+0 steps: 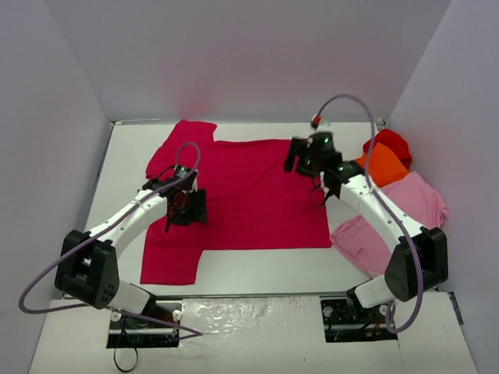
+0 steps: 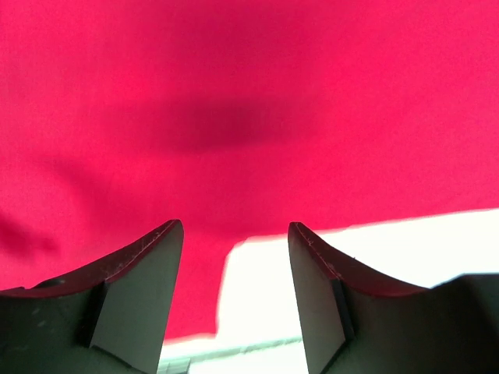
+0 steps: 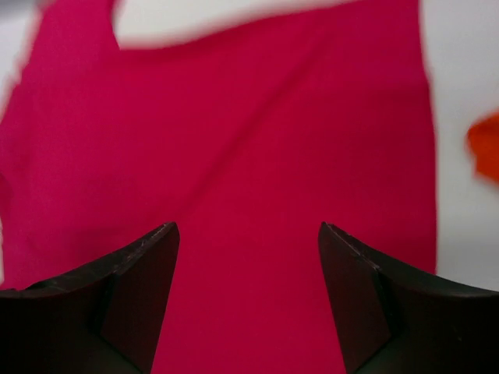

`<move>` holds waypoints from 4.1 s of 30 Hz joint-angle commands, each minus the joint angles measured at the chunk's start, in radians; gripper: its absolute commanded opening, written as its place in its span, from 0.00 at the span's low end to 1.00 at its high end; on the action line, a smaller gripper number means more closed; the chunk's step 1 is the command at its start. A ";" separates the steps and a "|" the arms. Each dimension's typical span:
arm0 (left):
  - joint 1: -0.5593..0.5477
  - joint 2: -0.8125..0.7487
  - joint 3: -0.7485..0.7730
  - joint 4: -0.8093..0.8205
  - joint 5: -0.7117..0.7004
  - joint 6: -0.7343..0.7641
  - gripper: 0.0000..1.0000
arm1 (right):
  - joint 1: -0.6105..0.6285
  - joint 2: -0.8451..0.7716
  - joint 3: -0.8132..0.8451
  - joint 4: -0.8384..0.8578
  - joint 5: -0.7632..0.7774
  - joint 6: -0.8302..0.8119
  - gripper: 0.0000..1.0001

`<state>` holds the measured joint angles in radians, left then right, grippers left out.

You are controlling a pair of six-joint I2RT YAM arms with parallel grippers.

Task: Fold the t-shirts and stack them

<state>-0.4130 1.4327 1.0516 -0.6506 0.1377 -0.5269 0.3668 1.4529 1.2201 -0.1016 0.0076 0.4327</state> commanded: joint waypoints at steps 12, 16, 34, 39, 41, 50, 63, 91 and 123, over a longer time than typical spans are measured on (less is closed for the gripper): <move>0.030 -0.364 -0.119 -0.470 -0.189 -0.217 0.56 | 0.166 -0.361 -0.539 -0.252 0.147 0.214 0.68; 0.031 -0.419 -0.183 -0.504 -0.161 -0.269 0.56 | 0.169 -0.359 -0.560 -0.223 0.133 0.212 0.67; 0.024 -0.264 -0.296 -0.359 -0.186 -0.395 0.70 | 0.185 -0.351 -0.546 -0.175 0.029 0.171 0.67; -0.019 -0.275 -0.393 -0.279 -0.112 -0.468 0.69 | 0.185 -0.394 -0.566 -0.182 0.014 0.177 0.67; -0.034 -0.309 -0.425 -0.290 -0.105 -0.507 0.69 | 0.184 -0.398 -0.572 -0.187 0.010 0.178 0.67; -0.095 -0.359 -0.494 -0.283 -0.145 -0.593 0.68 | 0.185 -0.413 -0.566 -0.198 0.007 0.174 0.67; -0.096 -0.198 -0.402 -0.301 -0.284 -0.554 0.68 | 0.185 -0.414 -0.529 -0.214 0.013 0.157 0.66; -0.096 -0.133 -0.362 -0.276 -0.275 -0.495 0.00 | 0.189 -0.507 -0.510 -0.335 0.164 0.219 0.36; -0.095 -0.170 -0.105 -0.412 -0.268 -0.310 0.00 | 0.213 -0.151 -0.635 -0.282 0.393 0.512 0.55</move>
<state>-0.5049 1.2688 0.8932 -1.0221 -0.1099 -0.8726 0.5659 1.2604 0.6067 -0.4370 0.3293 0.8759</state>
